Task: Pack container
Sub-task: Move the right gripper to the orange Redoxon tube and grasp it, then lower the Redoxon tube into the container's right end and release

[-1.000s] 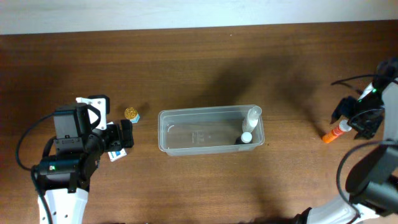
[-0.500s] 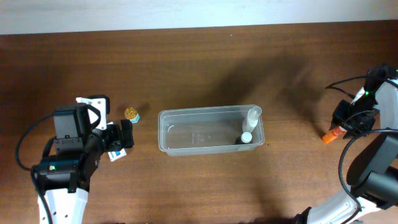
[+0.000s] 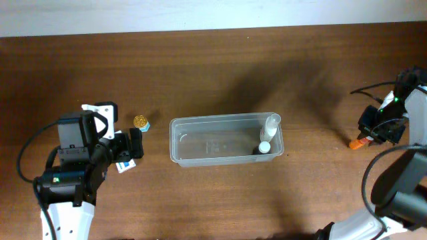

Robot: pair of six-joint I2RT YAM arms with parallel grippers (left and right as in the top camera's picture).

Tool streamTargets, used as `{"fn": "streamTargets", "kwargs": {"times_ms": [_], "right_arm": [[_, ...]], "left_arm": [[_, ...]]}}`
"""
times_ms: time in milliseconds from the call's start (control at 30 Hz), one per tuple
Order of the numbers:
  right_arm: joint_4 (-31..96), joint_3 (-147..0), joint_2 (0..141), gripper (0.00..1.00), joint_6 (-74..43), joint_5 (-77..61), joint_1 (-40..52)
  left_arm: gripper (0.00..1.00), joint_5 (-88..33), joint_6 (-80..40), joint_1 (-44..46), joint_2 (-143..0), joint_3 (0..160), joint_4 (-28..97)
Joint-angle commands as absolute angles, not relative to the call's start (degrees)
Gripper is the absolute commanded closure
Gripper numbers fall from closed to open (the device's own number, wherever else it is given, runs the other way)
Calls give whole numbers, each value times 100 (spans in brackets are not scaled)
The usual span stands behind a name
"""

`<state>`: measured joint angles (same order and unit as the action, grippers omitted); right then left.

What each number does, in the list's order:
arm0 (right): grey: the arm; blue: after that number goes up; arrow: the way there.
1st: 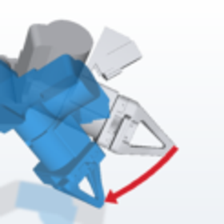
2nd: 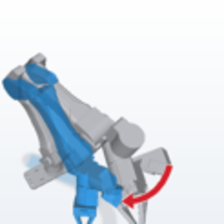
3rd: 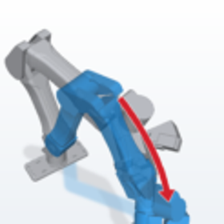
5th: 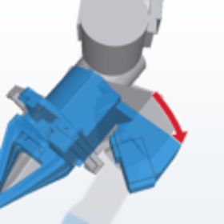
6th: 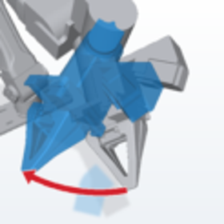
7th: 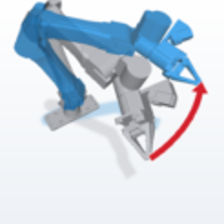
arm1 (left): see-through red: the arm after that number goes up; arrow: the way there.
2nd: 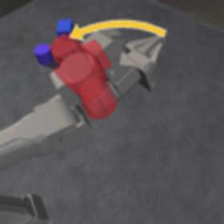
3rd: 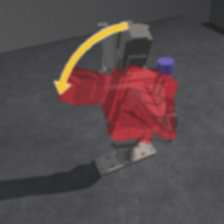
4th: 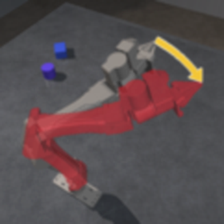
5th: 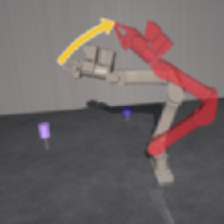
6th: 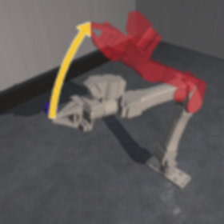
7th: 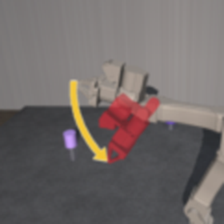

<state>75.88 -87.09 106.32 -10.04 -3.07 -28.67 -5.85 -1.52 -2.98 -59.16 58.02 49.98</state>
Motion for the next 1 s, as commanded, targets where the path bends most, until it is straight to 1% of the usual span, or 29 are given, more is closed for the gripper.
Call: {"fn": "streamTargets", "kwargs": {"times_ms": [0, 167, 367, 567, 633, 767, 967], "right_arm": [[7741, -8744, 9854, 88, -882, -436, -2574], [8226, -8744, 8853, 88, -676, -572, -1640], [8381, -8947, 7826, 88, -637, -1017, -91], [8267, -9284, 7585, 88, -825, -1028, 1525], [8158, -9284, 7666, 88, -921, -928, 1857], [8079, -9282, 8077, 88, -947, -838, 2147], [7948, -9282, 9159, 88, -945, -836, 2158]], "left_arm": [[1, -668, -191, -316, -5920, 5920, 5002], [1, -668, -191, -316, -5920, 5920, 5002], [1, -668, -191, -316, -5918, 5920, 5002], [1, -668, -191, -316, -5920, 5920, 5000], [1, -668, -191, -316, -5920, 5920, 5000], [1, -668, -191, -316, -5920, 5920, 5002], [0, -668, -191, -316, -5920, 5920, 5002]]}}
